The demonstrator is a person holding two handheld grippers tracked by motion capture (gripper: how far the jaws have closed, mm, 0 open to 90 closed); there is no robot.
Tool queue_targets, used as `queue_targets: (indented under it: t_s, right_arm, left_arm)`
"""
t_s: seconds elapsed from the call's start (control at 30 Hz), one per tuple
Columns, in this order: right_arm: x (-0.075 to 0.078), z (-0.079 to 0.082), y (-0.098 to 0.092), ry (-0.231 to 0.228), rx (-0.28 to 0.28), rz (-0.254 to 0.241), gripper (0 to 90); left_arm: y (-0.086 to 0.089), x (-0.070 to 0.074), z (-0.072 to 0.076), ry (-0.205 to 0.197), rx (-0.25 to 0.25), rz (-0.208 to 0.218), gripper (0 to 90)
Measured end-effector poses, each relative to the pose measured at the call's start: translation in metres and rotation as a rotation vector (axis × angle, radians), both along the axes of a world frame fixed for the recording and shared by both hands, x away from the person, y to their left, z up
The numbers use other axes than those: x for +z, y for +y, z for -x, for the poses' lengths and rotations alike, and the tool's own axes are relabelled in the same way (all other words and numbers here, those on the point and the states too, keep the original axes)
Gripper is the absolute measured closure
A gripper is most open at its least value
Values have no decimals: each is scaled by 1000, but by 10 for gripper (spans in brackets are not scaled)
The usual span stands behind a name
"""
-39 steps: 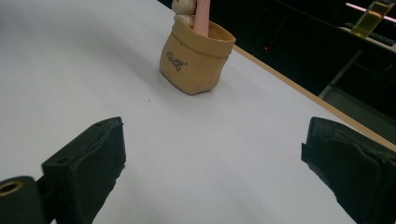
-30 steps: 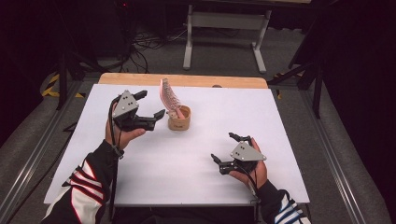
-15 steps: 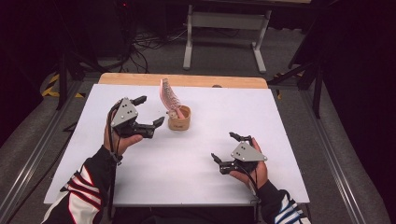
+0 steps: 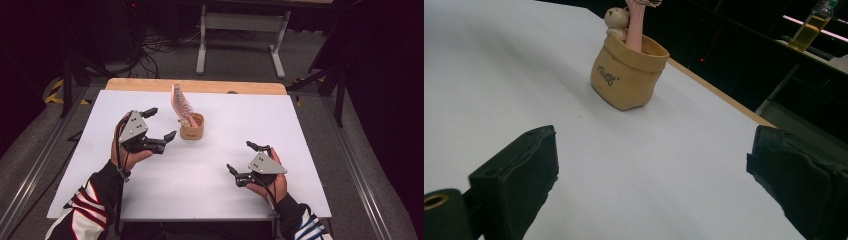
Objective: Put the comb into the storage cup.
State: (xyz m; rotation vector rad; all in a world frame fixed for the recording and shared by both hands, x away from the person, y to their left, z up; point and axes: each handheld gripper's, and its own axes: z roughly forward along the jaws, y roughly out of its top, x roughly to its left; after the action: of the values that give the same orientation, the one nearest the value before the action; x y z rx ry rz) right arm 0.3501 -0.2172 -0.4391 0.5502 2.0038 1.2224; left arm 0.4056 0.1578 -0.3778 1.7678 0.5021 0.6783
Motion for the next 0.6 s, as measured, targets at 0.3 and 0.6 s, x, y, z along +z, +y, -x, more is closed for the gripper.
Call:
queue_targets:
  t_s: [0.3,0.6]
  right_arm:
    - [0,0,0,-8,-3,2,65]
    - [1,1,0,-12,-3,4,65]
  left_arm:
    - [-3,-11,8,7,-17,-24,87]
    - [-8,-20,14,10,-38,-58,88]
